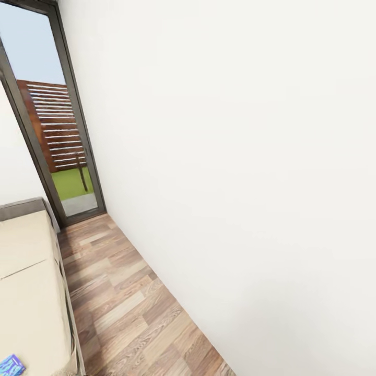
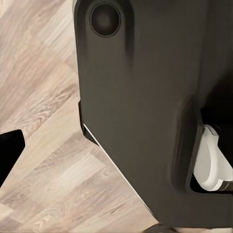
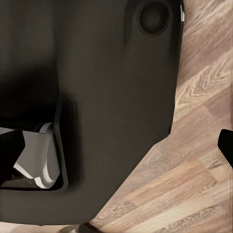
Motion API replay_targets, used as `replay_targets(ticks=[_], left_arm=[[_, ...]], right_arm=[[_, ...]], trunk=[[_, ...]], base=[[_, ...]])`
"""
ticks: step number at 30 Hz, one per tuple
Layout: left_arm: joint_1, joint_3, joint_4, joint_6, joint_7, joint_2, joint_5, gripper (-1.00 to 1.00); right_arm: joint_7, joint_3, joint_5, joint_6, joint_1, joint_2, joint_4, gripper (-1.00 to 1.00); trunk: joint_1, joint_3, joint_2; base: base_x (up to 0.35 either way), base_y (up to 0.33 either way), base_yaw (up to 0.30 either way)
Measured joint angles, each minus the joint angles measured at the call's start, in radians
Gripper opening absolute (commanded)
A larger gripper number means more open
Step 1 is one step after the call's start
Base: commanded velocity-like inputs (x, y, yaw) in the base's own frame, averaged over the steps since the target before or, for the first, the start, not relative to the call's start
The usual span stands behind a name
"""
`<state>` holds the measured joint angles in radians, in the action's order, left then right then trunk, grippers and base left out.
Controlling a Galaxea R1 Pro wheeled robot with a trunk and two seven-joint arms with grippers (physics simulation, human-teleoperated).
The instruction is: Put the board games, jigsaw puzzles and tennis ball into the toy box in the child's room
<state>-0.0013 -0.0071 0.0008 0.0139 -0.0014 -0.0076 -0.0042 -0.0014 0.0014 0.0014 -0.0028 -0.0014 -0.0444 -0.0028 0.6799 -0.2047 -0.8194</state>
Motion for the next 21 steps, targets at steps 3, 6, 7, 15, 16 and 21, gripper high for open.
replay_targets(ticks=[3,6,7,15,16,21], left_arm=[[0.000,0.000,0.000,0.000,0.000,0.000,0.000,1.00],[0.000,0.000,0.000,0.000,0.000,0.000,0.000,1.00],[0.000,0.000,0.000,0.000,0.000,0.000,0.000,1.00],[0.000,0.000,-0.001,0.000,0.000,0.000,0.000,1.00],[0.000,0.000,0.000,0.000,0.000,0.000,0.000,1.00],[0.000,0.000,-0.001,-0.001,0.000,0.000,0.000,1.00]], right_arm=[[0.000,0.000,0.000,0.000,0.000,0.000,0.000,1.00],[0.000,0.000,0.000,0.000,0.000,0.000,0.000,1.00],[0.000,0.000,0.000,0.000,0.000,0.000,0.000,1.00],[0.000,0.000,0.001,0.000,0.000,-0.004,0.000,1.00],[0.000,0.000,0.001,0.000,0.000,-0.005,0.000,1.00],[0.000,0.000,0.001,0.000,0.000,-0.007,0.000,1.00]], trunk=[[-0.012,0.009,0.021],[-0.023,0.019,0.042],[-0.027,0.022,0.049],[-0.058,0.047,0.105],[-0.061,0.050,0.112],[-0.061,0.050,0.112]], base=[[0.000,0.000,0.275],[0.000,0.000,0.275],[0.000,0.000,0.275],[0.000,0.000,0.275],[0.000,0.000,0.275],[0.000,0.000,0.275]])
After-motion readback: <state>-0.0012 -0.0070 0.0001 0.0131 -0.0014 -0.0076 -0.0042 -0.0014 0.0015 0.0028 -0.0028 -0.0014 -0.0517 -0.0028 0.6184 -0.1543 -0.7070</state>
